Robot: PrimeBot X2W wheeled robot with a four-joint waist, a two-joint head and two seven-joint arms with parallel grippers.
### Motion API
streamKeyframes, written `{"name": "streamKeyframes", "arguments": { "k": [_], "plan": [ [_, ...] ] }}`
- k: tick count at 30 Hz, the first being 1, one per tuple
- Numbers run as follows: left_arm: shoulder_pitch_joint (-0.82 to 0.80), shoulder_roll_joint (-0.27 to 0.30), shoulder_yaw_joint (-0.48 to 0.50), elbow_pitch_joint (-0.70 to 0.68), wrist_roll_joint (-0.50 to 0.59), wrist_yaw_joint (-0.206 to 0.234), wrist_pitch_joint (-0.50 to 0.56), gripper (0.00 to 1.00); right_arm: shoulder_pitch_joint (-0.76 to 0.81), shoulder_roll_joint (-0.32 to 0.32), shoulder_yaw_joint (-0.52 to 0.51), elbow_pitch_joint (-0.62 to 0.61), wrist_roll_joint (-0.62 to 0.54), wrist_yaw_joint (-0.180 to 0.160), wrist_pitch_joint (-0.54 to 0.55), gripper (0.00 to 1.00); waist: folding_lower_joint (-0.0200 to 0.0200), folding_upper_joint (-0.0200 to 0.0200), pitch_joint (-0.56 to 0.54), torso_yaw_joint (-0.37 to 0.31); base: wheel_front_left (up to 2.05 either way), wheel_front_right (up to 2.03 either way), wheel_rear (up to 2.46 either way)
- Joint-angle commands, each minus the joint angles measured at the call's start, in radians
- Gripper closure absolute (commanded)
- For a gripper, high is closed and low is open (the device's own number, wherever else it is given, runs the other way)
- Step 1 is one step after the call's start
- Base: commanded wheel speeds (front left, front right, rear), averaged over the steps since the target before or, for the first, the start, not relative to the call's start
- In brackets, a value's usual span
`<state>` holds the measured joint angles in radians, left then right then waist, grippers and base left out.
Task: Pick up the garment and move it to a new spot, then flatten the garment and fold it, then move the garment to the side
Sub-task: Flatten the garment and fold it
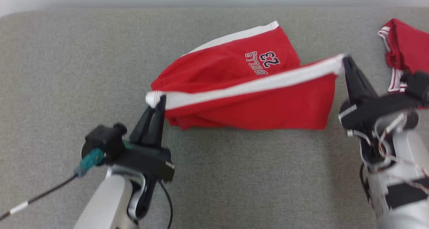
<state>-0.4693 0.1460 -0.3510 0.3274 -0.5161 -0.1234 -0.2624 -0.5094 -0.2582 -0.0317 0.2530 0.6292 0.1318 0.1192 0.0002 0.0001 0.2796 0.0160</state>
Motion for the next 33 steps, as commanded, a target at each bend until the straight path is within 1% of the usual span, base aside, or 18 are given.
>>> {"name": "streamKeyframes", "arguments": {
  "k": [1, 9, 15, 16, 22, 26, 27, 28, 29, 30, 31, 32, 33],
  "plan": [
    [-0.034, -0.006, 0.004, 0.018, 0.009, -0.002, -0.003, 1.00, -0.047, -0.008, 0.016, 0.033, -0.010, -0.003, -0.008, 1.00, -0.0002, -0.0001, 0.026, 0.016, 0.00, 0.00, 0.00],
    [-0.191, -0.022, 0.009, 0.144, 0.023, -0.005, -0.003, 1.00, -0.334, -0.041, 0.100, 0.306, -0.060, -0.003, -0.057, 1.00, -0.0002, -0.0001, 0.105, 0.051, 0.00, 0.00, 0.00],
    [-0.270, -0.045, 0.006, 0.209, 0.034, -0.007, -0.003, 1.00, -0.502, -0.050, 0.162, 0.498, -0.110, -0.003, -0.119, 1.00, -0.0002, -0.0001, 0.157, 0.086, 0.00, 0.00, 0.00],
    [-0.270, -0.045, 0.006, 0.209, 0.034, -0.007, -0.003, 1.00, -0.502, -0.050, 0.162, 0.498, -0.110, -0.003, -0.119, 1.00, -0.0002, -0.0001, 0.157, 0.086, 0.00, 0.00, 0.00],
    [-0.336, -0.066, 0.004, 0.275, 0.036, -0.006, -0.003, 1.00, -0.624, -0.048, 0.185, 0.671, -0.149, -0.003, -0.188, 1.00, -0.0002, -0.0001, 0.191, 0.112, 0.00, 0.00, 0.00],
    [-0.370, -0.078, 0.001, 0.304, 0.034, -0.006, -0.003, 1.00, -0.673, -0.032, 0.209, 0.755, -0.162, -0.003, -0.228, 1.00, -0.0002, -0.0001, 0.203, 0.118, 0.00, 0.00, 0.00],
    [-0.377, -0.080, 0.001, 0.310, 0.036, -0.006, -0.003, 0.97, -0.685, -0.030, 0.211, 0.773, -0.165, -0.003, -0.244, 1.00, -0.0002, -0.0001, 0.205, 0.118, 0.00, 0.00, 0.00],
    [-0.384, -0.082, 0.001, 0.315, 0.037, -0.006, -0.003, 0.97, -0.697, -0.030, 0.214, 0.789, -0.169, -0.003, -0.257, 1.00, -0.0002, -0.0001, 0.206, 0.119, 0.00, 0.00, 0.00],
    [-0.389, -0.084, 0.001, 0.321, 0.038, -0.006, -0.003, 0.94, -0.706, -0.026, 0.214, 0.808, -0.165, -0.003, -0.266, 1.00, -0.0002, -0.0001, 0.207, 0.119, 0.00, 0.00, 0.00],
    [-0.393, -0.085, 0.002, 0.326, 0.039, -0.006, -0.003, 0.67, -0.714, -0.022, 0.215, 0.825, -0.162, -0.003, -0.274, 1.00, -0.0002, -0.0001, 0.208, 0.118, 0.00, 0.00, 0.00],
    [-0.397, -0.086, 0.004, 0.329, 0.041, -0.006, -0.003, 0.62, -0.722, -0.019, 0.219, 0.840, -0.161, -0.003, -0.282, 1.00, -0.0002, -0.0001, 0.208, 0.118, 0.00, 0.00, 0.00],
    [-0.399, -0.086, 0.010, 0.326, 0.047, -0.006, -0.003, 0.02, -0.730, -0.016, 0.221, 0.854, -0.160, -0.003, -0.291, 1.00, -0.0002, -0.0001, 0.208, 0.118, 0.00, 0.00, 0.00],
    [-0.398, -0.088, 0.012, 0.328, 0.051, -0.006, -0.003, 0.00, -0.735, -0.012, 0.227, 0.863, -0.159, -0.003, -0.301, 0.62, -0.0002, -0.0001, 0.208, 0.117, 0.00, 0.00, 0.00]
  ]
}}
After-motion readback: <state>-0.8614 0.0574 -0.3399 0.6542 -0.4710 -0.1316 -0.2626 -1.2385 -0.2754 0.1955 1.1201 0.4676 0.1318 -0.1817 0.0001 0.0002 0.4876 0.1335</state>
